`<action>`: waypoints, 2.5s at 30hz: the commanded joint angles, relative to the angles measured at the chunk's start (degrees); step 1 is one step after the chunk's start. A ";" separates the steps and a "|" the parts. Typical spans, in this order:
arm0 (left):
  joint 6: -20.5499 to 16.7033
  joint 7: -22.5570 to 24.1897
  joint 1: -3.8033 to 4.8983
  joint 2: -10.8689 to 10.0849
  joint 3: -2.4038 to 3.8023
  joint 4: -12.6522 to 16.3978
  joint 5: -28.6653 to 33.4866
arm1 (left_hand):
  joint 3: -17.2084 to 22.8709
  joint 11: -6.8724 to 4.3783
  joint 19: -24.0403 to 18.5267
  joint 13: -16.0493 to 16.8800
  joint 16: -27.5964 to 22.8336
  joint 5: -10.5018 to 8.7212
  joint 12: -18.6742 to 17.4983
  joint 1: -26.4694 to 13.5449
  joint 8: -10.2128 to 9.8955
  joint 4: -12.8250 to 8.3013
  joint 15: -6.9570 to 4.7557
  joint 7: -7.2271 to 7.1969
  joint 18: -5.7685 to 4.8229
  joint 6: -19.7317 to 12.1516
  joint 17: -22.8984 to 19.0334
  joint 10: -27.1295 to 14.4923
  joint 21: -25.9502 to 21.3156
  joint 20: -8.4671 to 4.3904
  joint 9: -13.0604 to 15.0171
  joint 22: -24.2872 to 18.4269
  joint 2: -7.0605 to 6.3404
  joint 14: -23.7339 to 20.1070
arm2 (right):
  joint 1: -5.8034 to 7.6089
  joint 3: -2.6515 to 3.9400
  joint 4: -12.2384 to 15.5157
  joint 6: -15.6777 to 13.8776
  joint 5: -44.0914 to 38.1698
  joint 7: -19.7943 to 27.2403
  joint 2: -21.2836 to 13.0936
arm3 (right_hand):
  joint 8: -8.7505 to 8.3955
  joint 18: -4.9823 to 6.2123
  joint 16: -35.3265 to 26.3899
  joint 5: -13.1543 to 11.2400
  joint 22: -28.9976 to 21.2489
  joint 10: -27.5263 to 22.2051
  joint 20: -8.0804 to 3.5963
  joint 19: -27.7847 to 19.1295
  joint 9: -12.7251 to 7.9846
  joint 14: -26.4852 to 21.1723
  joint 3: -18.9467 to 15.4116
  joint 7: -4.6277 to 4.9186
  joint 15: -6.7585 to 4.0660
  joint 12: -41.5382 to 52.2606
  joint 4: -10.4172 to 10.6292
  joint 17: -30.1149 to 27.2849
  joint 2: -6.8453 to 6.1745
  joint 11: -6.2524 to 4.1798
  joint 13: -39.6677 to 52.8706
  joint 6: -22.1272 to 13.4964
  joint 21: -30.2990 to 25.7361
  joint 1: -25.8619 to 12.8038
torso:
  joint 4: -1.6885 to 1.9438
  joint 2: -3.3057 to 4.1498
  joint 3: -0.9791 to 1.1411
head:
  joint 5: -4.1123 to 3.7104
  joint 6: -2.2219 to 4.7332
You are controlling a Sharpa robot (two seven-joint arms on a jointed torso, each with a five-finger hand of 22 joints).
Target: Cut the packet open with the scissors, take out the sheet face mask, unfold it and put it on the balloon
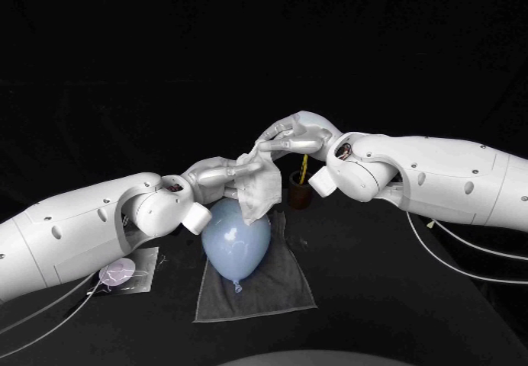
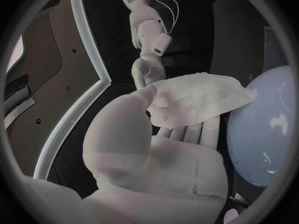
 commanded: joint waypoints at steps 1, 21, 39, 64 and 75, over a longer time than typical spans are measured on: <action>1.83 0.41 0.06 0.09 0.05 0.12 1.28 | 0.11 -0.33 0.93 0.12 0.37 -0.25 -0.28 2.73 0.09 -0.76 -0.66 0.01 0.56 0.65 0.46 1.24 -0.26 -0.17 0.12 -0.01 0.51 2.33 | -0.01 0.05 -0.12 0.47 0.03 0.28 0.16 | 0.17 0.65 -0.22 0.37 0.11 -0.38 -0.01 -0.54 0.06 -0.12 -0.15 -0.06 0.25 -0.28 -0.31 0.04 0.39 -0.10 0.09 0.36 0.39 -0.10 | -0.03 0.03 0.00 | -0.06 -0.05; 2.41 1.63 0.06 0.14 0.05 0.22 1.88 | 7.38 -2.68 8.82 0.23 2.92 -0.22 -1.98 10.42 1.05 -5.70 -4.09 -0.84 0.48 6.33 4.37 9.85 1.49 -4.35 0.42 0.55 1.96 13.23 | -0.14 -0.02 -1.17 0.34 1.42 0.07 1.15 | 0.03 0.65 -0.48 0.38 0.17 -1.23 0.22 -1.15 0.13 -0.59 -0.31 0.22 0.51 -0.71 -0.32 0.03 0.39 0.20 0.03 -0.42 0.31 -0.58 | -0.01 0.02 -0.01 | -0.04 -0.32; -2.32 7.37 0.05 0.58 0.09 0.20 4.08 | 9.27 -4.69 9.56 0.88 5.48 -0.21 -1.38 11.86 3.08 -10.53 -5.68 -1.77 0.20 12.87 7.91 17.47 2.78 -5.59 1.98 1.15 5.04 14.25 | -0.56 -0.34 -2.42 3.25 2.37 -1.23 1.35 | -8.97 0.30 -5.58 0.55 -4.09 -20.93 4.80 -9.63 -3.50 -13.64 -8.50 6.33 6.22 -9.29 6.49 -1.81 -5.35 7.25 -1.36 -11.62 -7.25 -8.79 | -0.10 0.07 -0.08 | 0.41 -0.35; -11.56 13.56 1.08 0.19 0.81 1.19 10.03 | 12.72 -2.66 9.00 0.05 -1.63 -0.22 -6.83 9.42 3.29 -11.78 -3.52 -0.44 0.17 10.92 6.82 13.58 3.32 -5.02 4.88 1.23 6.21 9.44 | -5.23 -1.05 -2.30 2.96 9.19 6.21 -7.20 | -10.37 0.88 -5.81 0.56 -6.17 -16.18 3.91 -4.04 -3.54 -6.92 -19.09 5.31 4.52 -3.48 12.10 -3.96 -1.94 5.64 -1.41 -9.01 -7.98 -1.90 | -0.09 0.05 0.04 | 2.83 0.18; -14.26 15.28 1.59 0.91 1.06 0.81 11.65 | 12.83 -2.68 9.06 0.06 -1.70 -0.22 -6.84 9.44 3.34 -11.84 -3.56 -0.46 0.20 10.92 6.84 13.62 3.36 -5.04 4.99 1.23 6.27 9.59 | -9.45 -1.06 1.82 8.03 8.39 7.27 -6.68 | -15.03 -1.89 -14.25 0.31 -8.00 -24.22 5.01 -10.54 -4.71 -19.93 -26.35 4.73 8.95 -9.55 8.87 -7.26 -5.81 5.81 -1.43 -15.55 -12.80 1.78 | 0.04 0.05 0.00 | 2.84 0.85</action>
